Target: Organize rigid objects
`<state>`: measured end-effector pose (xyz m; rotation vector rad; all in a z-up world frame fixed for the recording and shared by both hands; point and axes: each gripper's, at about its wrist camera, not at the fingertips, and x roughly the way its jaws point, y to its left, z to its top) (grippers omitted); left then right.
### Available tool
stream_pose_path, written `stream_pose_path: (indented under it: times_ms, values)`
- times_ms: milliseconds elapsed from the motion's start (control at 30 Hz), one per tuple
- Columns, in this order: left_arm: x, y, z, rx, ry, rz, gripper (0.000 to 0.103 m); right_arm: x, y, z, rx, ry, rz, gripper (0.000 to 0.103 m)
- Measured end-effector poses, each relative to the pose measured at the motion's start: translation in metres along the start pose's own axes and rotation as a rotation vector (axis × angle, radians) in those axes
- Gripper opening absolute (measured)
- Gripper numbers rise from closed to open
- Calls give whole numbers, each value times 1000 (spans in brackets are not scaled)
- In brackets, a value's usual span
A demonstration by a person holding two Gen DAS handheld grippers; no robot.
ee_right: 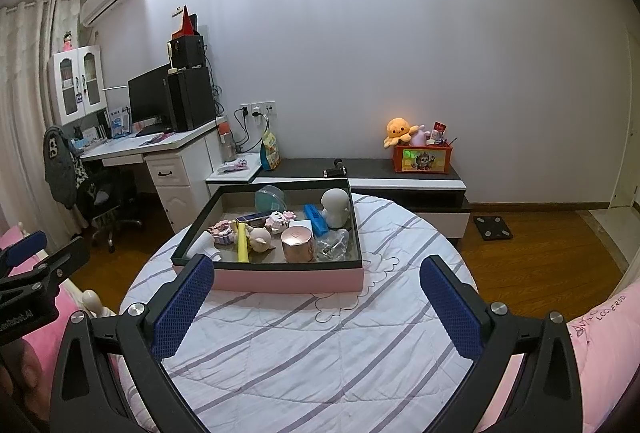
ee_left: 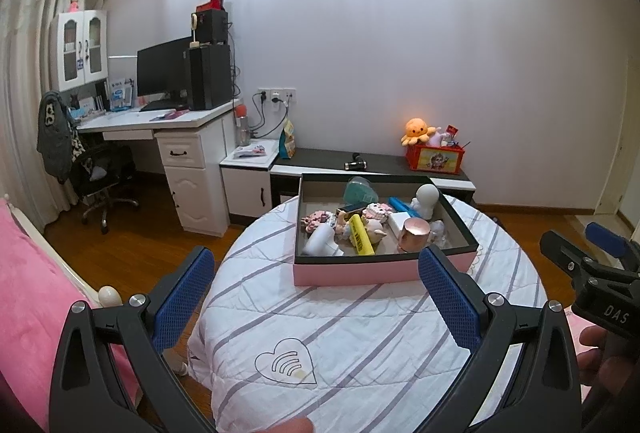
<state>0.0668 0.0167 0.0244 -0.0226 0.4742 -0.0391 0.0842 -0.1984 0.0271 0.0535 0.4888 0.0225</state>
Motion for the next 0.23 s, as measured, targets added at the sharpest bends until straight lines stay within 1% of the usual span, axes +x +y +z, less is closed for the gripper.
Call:
stream_pose_path:
  times_ms: [233]
  values:
    - [4,-1,0,-4,-2,-14,103,8,0,-1,1,17,-2,103]
